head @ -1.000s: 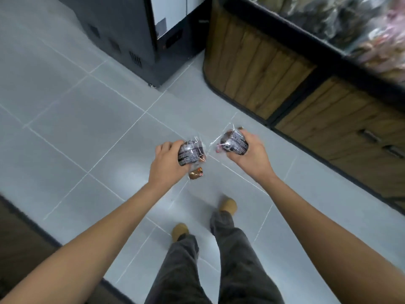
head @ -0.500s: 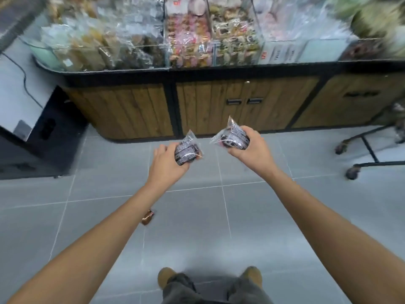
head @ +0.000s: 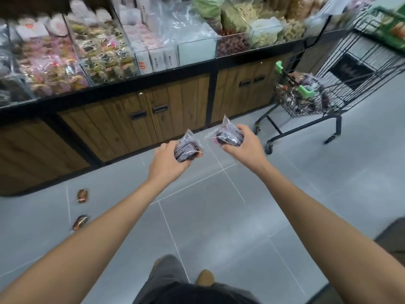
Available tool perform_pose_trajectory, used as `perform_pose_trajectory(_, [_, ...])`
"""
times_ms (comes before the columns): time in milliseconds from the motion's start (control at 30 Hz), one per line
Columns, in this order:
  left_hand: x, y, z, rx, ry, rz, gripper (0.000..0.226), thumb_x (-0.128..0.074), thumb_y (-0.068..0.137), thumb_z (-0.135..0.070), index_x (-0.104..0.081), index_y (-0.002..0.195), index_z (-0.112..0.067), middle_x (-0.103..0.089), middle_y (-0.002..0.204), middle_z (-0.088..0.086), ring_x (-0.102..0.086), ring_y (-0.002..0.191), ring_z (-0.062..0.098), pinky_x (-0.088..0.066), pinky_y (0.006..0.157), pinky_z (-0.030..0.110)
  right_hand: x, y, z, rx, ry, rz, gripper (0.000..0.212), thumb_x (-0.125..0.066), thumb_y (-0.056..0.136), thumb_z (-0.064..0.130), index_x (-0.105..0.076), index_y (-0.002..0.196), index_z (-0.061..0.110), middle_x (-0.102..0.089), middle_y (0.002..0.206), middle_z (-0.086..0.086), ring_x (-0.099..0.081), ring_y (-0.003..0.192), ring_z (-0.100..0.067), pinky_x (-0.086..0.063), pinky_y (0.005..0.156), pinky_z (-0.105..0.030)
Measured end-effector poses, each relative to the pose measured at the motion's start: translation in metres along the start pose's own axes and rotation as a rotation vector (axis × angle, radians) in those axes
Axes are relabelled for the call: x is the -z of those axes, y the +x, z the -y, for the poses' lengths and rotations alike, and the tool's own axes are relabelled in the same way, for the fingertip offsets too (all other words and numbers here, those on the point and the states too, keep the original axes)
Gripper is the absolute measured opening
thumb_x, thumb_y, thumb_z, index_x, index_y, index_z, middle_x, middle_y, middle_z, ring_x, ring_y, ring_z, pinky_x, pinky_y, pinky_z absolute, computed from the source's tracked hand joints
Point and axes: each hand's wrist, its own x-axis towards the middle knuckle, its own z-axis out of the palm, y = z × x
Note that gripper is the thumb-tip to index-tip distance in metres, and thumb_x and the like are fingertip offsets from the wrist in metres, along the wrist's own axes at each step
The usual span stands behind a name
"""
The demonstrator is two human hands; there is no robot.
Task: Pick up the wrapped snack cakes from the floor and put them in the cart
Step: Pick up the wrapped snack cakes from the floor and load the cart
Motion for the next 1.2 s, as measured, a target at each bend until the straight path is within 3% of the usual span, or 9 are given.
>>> perform_pose_trajectory(333, [-0.11, 0.114, -0.111, -0.191, 0.001, 0.163, 0.042, -0.067, 0.073, -0.049, -0.054, 0.106, -0.026, -0.057, 0.105, -0.002, -0.049, 0.104, 0.023, -0.039, 0.075, 0.031, 0.094, 0.069, -0.109, -0.152, -0.027, -0.136, 0.047, -0.073, 0.061, 0.045, -0.047, 0.098, 0.033, -0.064, 0.09, 0.009, -0.062, 0.084, -0.015, -0.054, 0.075, -0.039])
perform_pose_trajectory(467, [-0.16, 0.177, -0.163, -0.24, -0.006, 0.224, 0.044, -0.068, 0.074, -0.048, -0.054, 0.11, -0.026, -0.057, 0.105, -0.001, -0.05, 0.102, 0.024, -0.048, 0.079, 0.039, 0.139, 0.125, -0.148, -0.219, -0.019, -0.186, 0.046, -0.076, 0.063, 0.036, -0.048, 0.099, 0.03, -0.062, 0.087, 0.01, -0.062, 0.08, -0.016, -0.054, 0.073, -0.041])
perform_pose_trajectory(633, [-0.221, 0.258, -0.233, -0.313, 0.004, 0.37, 0.041, -0.067, 0.075, -0.048, -0.055, 0.107, -0.025, -0.059, 0.105, 0.001, -0.054, 0.1, 0.024, -0.051, 0.078, 0.042, 0.199, 0.185, -0.191, -0.315, -0.068, -0.236, 0.048, -0.077, 0.068, 0.032, -0.045, 0.103, 0.031, -0.061, 0.092, 0.008, -0.06, 0.08, -0.014, -0.045, 0.066, -0.029])
perform_pose_trajectory(733, [-0.252, 0.301, -0.279, -0.366, -0.001, 0.409, 0.042, -0.067, 0.074, -0.044, -0.055, 0.109, -0.023, -0.059, 0.105, 0.003, -0.052, 0.103, 0.025, -0.049, 0.081, 0.041, 0.237, 0.21, -0.218, -0.367, -0.084, -0.299, 0.047, -0.077, 0.069, 0.031, -0.051, 0.107, 0.023, -0.064, 0.097, 0.0, -0.06, 0.082, -0.019, -0.047, 0.068, -0.034])
perform_pose_trajectory(900, [-0.302, 0.345, -0.353, -0.47, -0.006, 0.478, 0.035, -0.067, 0.07, -0.043, -0.054, 0.093, -0.02, -0.058, 0.095, 0.004, -0.053, 0.094, 0.026, -0.047, 0.073, 0.037, 0.294, 0.235, -0.264, -0.474, -0.06, -0.415, 0.064, -0.077, 0.069, 0.033, -0.05, 0.126, 0.019, -0.062, 0.111, 0.0, -0.059, 0.093, -0.017, -0.043, 0.071, -0.026])
perform_pose_trajectory(1000, [-0.34, 0.365, -0.393, -0.509, 0.032, 0.517, 0.034, -0.067, 0.07, -0.041, -0.054, 0.093, -0.019, -0.058, 0.096, 0.006, -0.053, 0.096, 0.029, -0.045, 0.072, 0.037, 0.325, 0.25, -0.295, -0.499, -0.039, -0.466, 0.061, -0.077, 0.068, 0.032, -0.051, 0.122, 0.021, -0.063, 0.106, 0.001, -0.061, 0.091, -0.017, -0.04, 0.065, -0.022])
perform_pose_trajectory(1133, [-0.398, 0.388, -0.443, -0.491, 0.071, 0.595, 0.045, -0.068, 0.071, -0.042, -0.054, 0.108, -0.021, -0.058, 0.107, 0.005, -0.053, 0.103, 0.029, -0.048, 0.081, 0.041, 0.371, 0.274, -0.347, -0.549, -0.024, -0.495, 0.071, -0.078, 0.07, 0.03, -0.047, 0.132, 0.014, -0.061, 0.119, -0.005, -0.059, 0.103, -0.02, -0.041, 0.079, -0.025])
perform_pose_trajectory(1200, [-0.425, 0.402, -0.468, -0.488, 0.087, 0.599, 0.043, -0.068, 0.07, -0.042, -0.053, 0.106, -0.023, -0.057, 0.105, 0.004, -0.054, 0.1, 0.028, -0.048, 0.079, 0.039, 0.402, 0.288, -0.374, -0.564, -0.011, -0.494, 0.072, -0.078, 0.07, 0.028, -0.046, 0.133, 0.013, -0.06, 0.121, -0.006, -0.058, 0.105, -0.021, -0.043, 0.084, -0.028])
